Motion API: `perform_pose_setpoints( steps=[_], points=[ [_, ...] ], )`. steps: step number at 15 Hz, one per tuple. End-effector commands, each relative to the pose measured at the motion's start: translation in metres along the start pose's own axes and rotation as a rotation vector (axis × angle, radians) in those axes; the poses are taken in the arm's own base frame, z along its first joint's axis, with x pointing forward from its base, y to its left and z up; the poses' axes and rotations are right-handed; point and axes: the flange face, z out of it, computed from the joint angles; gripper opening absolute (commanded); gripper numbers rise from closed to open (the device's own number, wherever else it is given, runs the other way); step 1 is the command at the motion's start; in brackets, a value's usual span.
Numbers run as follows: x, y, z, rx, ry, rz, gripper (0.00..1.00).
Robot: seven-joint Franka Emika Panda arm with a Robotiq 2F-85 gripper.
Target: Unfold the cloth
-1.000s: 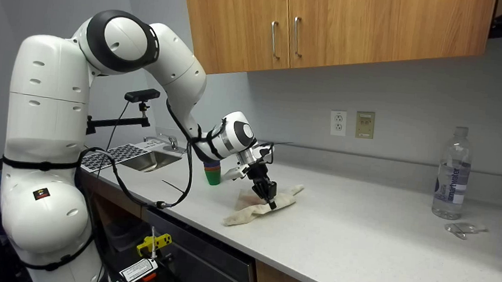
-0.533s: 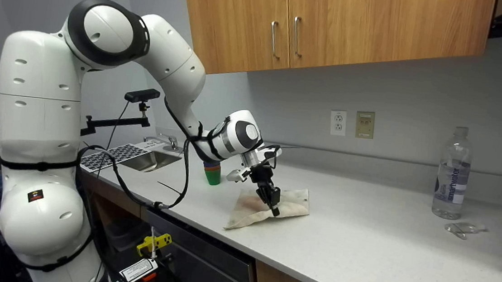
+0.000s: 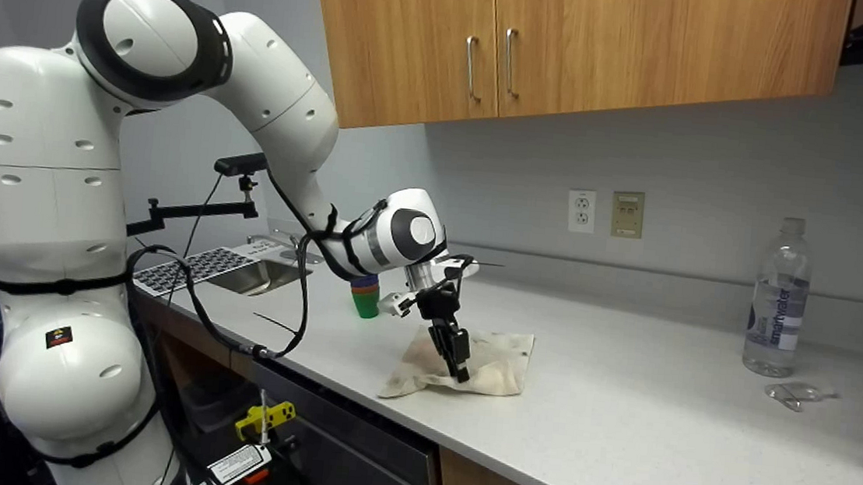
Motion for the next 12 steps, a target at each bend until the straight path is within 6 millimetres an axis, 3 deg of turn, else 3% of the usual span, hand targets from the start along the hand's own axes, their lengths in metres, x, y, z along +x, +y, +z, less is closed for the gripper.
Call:
perform_pose_setpoints(
  steps=[1,6,9,12],
  points=[
    [0.005,0.015,0.009,0.014,0.009,0.034,0.65],
    [0.012,0.029,0.020,0.014,0.006,0.063,0.99],
    [0.009,0.024,0.012,0.084,0.006,-0.002,1.00],
    [-0.010,0.011,-0.009,0.165,-0.038,-0.140,1.00]
  ],
)
